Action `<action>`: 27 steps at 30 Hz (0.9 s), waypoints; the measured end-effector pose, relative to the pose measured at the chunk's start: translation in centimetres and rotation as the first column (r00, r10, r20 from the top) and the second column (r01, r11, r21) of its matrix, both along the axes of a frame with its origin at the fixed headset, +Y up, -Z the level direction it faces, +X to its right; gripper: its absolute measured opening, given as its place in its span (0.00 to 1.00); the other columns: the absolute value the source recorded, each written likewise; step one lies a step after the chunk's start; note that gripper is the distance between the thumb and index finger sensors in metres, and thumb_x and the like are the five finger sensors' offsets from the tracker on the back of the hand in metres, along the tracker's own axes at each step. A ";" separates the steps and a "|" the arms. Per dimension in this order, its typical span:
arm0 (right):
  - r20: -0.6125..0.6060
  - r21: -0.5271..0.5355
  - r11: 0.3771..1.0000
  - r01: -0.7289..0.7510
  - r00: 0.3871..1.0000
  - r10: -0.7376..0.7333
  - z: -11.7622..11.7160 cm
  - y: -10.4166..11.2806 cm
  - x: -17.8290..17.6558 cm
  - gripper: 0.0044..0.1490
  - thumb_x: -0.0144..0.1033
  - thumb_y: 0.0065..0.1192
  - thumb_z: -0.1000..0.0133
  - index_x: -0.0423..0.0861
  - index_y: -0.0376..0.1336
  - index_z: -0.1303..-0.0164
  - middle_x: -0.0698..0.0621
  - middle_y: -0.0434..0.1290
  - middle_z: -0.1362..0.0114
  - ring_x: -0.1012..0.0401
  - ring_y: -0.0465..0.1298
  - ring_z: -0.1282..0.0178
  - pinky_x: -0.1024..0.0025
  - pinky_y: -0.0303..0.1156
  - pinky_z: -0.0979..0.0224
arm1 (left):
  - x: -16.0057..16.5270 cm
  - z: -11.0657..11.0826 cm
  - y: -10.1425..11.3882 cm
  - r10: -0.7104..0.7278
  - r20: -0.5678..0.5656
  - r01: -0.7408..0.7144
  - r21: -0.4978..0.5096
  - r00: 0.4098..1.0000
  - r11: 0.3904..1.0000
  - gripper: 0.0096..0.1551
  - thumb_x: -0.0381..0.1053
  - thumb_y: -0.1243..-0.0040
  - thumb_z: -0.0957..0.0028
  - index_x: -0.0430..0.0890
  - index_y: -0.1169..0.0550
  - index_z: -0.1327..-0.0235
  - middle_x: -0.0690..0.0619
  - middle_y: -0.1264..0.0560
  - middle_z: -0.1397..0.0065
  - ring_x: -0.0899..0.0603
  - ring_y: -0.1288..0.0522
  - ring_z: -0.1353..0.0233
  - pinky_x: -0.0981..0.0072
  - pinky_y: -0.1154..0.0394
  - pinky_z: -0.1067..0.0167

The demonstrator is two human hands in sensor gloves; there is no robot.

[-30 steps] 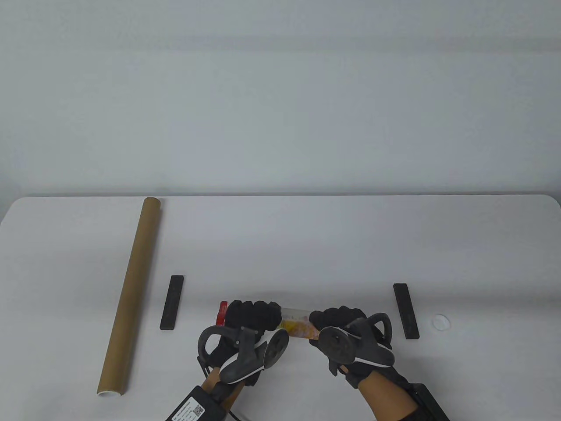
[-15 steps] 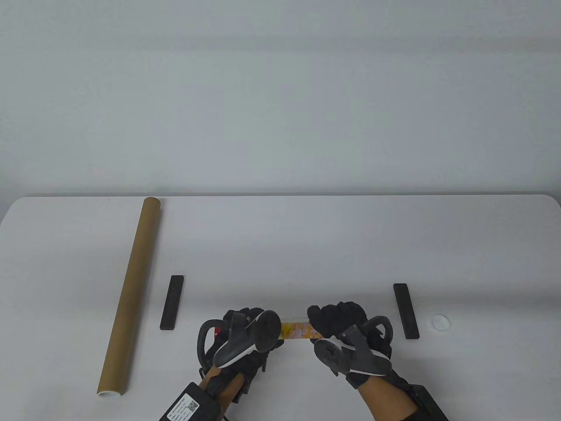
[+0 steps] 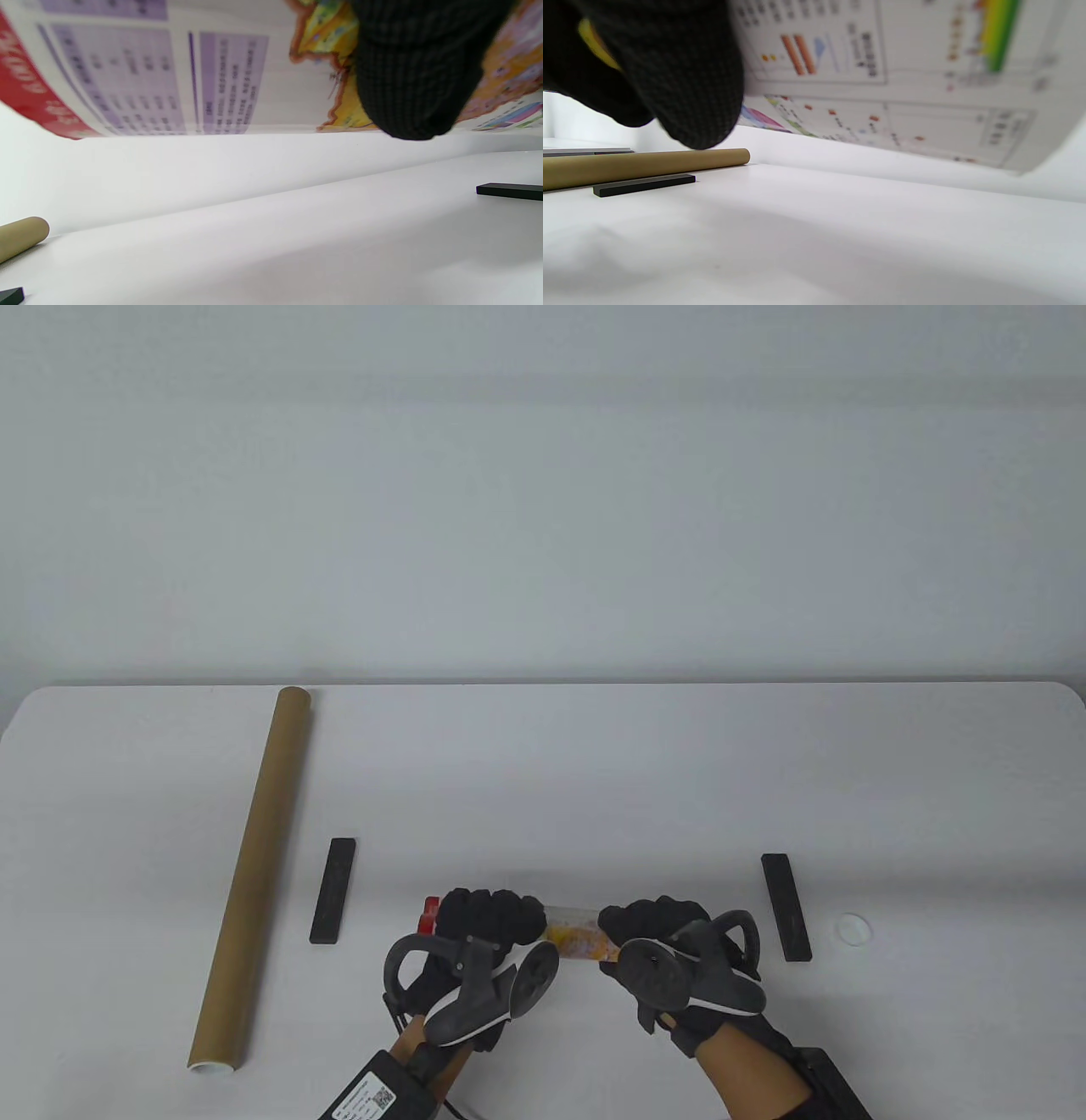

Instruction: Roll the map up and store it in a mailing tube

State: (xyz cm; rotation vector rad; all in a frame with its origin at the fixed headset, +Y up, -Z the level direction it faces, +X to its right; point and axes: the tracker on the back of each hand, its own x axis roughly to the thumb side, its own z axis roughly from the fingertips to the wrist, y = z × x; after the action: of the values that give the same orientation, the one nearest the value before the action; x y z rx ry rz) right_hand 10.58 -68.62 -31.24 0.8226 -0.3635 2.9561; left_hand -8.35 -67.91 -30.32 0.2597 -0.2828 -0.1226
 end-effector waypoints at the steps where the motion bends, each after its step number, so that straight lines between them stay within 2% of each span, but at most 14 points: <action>1: -0.001 0.007 1.000 0.003 1.000 -0.003 0.0 0.0 0.0 0.36 0.48 0.82 0.52 0.41 0.73 0.38 0.50 0.80 0.50 0.52 0.83 0.55 0.46 0.75 0.39 | 0.0 -0.1 0.1 0.000 -0.002 0.000 -0.013 1.000 1.000 0.28 0.71 0.23 0.67 0.65 0.16 0.53 0.61 0.16 0.53 0.51 0.15 0.51 0.58 0.24 0.34; 6: 0.008 0.111 0.992 -0.052 0.999 0.051 0.6 0.3 -0.3 0.40 0.49 0.82 0.52 0.42 0.71 0.33 0.48 0.79 0.44 0.50 0.82 0.49 0.44 0.73 0.36 | -0.5 -0.7 0.0 0.068 -0.027 -0.071 -0.141 0.997 0.987 0.27 0.71 0.23 0.66 0.65 0.16 0.54 0.61 0.16 0.54 0.51 0.15 0.51 0.58 0.24 0.35; 9: 0.007 0.138 0.988 -0.071 0.997 0.071 0.8 0.3 -0.5 0.40 0.49 0.82 0.52 0.42 0.72 0.33 0.49 0.79 0.45 0.51 0.82 0.50 0.45 0.73 0.36 | -0.8 -1.1 -0.1 0.099 -0.036 -0.104 -0.210 0.994 0.972 0.26 0.71 0.23 0.66 0.64 0.16 0.54 0.60 0.16 0.54 0.51 0.15 0.51 0.57 0.24 0.34; 21: -0.004 0.007 1.000 0.021 1.000 -0.021 0.2 0.2 -0.1 0.35 0.47 0.82 0.51 0.41 0.74 0.38 0.49 0.80 0.50 0.52 0.83 0.57 0.46 0.76 0.41 | -0.2 0.2 0.2 -0.024 0.002 0.024 0.027 1.000 0.999 0.31 0.71 0.24 0.66 0.65 0.18 0.48 0.61 0.16 0.48 0.50 0.15 0.46 0.57 0.25 0.32; 27: -0.012 0.002 1.000 0.020 1.000 -0.020 0.1 0.0 -0.2 0.36 0.48 0.81 0.51 0.41 0.73 0.37 0.49 0.80 0.49 0.52 0.83 0.55 0.45 0.75 0.40 | -0.3 -0.1 0.3 0.000 -0.002 -0.001 -0.031 1.000 1.000 0.26 0.71 0.24 0.66 0.65 0.16 0.54 0.61 0.16 0.53 0.50 0.15 0.49 0.58 0.24 0.33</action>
State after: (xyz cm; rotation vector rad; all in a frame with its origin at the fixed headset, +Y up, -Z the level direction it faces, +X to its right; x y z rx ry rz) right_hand 10.42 -68.57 -31.10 0.8308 -0.3720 2.9316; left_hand -8.70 -67.65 -30.46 0.2289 -0.2825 -0.1179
